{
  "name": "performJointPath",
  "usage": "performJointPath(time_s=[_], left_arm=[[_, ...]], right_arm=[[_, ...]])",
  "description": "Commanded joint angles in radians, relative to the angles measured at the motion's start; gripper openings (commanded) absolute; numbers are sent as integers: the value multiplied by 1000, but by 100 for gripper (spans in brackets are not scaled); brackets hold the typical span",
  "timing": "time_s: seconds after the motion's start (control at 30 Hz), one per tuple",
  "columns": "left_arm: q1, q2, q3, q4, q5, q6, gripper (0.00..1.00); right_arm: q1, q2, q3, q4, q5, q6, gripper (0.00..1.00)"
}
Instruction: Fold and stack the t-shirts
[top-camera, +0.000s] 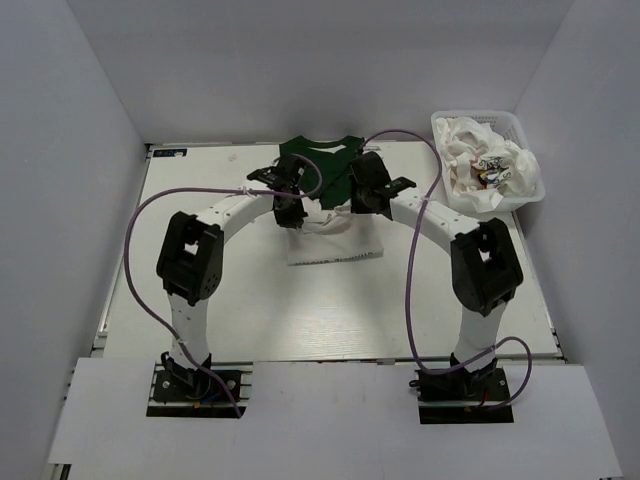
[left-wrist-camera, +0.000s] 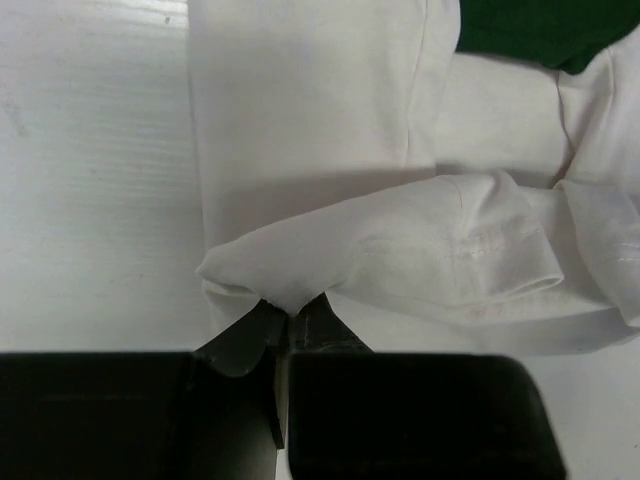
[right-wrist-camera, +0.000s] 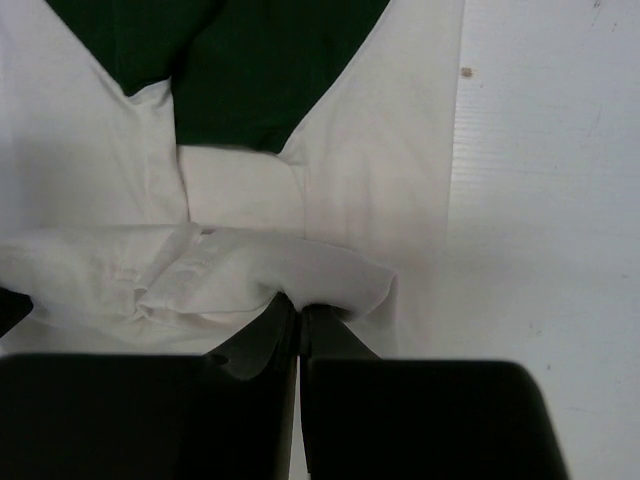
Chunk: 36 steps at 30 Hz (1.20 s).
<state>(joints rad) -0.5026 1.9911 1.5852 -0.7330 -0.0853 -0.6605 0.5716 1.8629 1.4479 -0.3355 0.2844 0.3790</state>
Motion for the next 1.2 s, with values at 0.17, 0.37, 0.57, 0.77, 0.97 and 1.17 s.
performJointPath(time_s=[0.17,0.37,0.57,0.77,0.97,1.17], left_arm=[[62,107,154,3,121,64,16],[214,309,537,-60,121,25,42],[292,274,561,48,298,62,100],[269,2,161,147,337,122,100],[228,-196,-311,251,471,110,100],[145,-290,-524,299,420,70,100]], right_arm=[[-52,160,176,-10,-22,6,6],[-119,415,645,-40,-100,44,29],[-145,276,547,51,-188,23,91],[-148,5,97,151,-249,17,91],[-162,-204,-362,222,-346,44,91],[-187,-292,-538,297,-409,73,91]])
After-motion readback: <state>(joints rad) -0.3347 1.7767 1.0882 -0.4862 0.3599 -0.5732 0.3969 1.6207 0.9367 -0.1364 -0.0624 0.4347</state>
